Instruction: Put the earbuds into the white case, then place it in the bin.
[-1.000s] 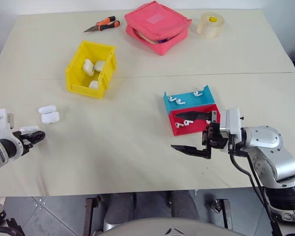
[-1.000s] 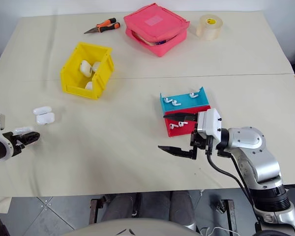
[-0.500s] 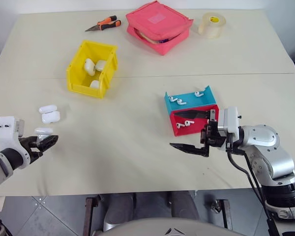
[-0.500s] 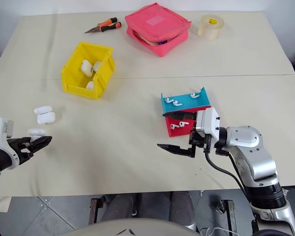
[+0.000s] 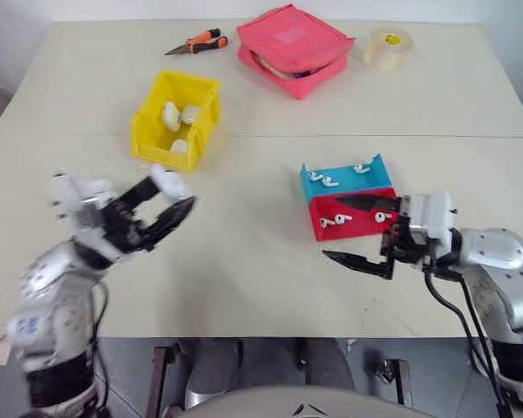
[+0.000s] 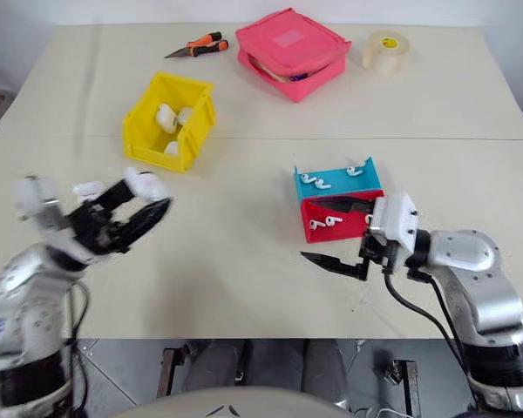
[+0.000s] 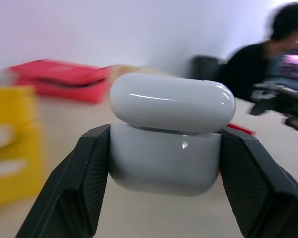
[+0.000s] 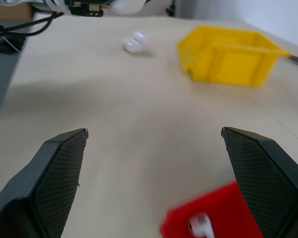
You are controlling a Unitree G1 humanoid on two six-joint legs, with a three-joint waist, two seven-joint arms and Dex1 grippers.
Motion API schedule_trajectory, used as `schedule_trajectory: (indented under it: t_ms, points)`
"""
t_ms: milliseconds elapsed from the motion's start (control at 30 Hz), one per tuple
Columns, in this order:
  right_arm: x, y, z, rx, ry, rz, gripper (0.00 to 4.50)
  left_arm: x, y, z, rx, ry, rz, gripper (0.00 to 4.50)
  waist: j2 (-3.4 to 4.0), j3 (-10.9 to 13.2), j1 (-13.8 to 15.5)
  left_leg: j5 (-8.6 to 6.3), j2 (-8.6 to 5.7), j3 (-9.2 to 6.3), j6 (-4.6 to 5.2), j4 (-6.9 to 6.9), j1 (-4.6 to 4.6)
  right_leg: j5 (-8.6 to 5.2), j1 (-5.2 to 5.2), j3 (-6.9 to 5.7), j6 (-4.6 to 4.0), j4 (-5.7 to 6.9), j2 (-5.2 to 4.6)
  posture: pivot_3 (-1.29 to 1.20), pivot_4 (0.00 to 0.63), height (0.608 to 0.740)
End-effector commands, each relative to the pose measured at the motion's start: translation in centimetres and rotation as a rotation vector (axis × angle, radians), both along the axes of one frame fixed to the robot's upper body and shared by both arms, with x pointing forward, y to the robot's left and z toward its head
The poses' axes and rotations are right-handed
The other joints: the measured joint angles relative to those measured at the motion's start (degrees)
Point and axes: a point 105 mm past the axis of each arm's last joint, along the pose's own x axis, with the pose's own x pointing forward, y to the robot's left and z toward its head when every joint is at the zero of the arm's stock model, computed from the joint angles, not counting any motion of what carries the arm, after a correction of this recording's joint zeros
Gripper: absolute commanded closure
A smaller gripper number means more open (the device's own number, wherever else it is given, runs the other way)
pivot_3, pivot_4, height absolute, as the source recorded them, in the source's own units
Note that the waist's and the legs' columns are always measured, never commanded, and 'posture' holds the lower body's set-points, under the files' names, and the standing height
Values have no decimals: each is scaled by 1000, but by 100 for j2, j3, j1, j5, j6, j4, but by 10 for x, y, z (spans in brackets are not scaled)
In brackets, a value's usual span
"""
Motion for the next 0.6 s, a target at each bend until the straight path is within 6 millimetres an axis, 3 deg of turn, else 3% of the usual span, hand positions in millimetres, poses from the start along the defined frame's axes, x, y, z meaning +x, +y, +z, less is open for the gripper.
schedule_trajectory:
  t_ms: [33, 300, 400, 600]
  points:
    - [-9, -13, 17, -32, -77, -79, 0, 0, -34, 1, -18, -77, -206, 1634, 0, 0, -13, -3, 0, 14, 5, 2, -4, 0, -1, -3, 1, -2, 0, 0, 150, 740]
    - [-31, -63, 5, -152, -48, -314, 0, -1, -100, -15, -26, -244, -502, 1634, 1, -1, 9, -14, 4, 67, 22, 13, 0, 9, 2, 7, 18, -14, 1, 0, 150, 740]
    - [-37, -77, -1, -187, -26, -369, 0, -1, -112, -16, -57, -246, -532, 1634, -2, 1, 7, -17, 4, 81, 30, 16, 1, 13, 3, 16, 25, -17, 0, 0, 150, 740]
    - [-38, -82, -4, -255, 17, -374, 0, -1, -116, -22, -52, -241, -540, 1634, 2, -1, -23, -18, 11, 102, 32, 11, 18, 13, 2, 30, 25, -14, 4, 0, 150, 740]
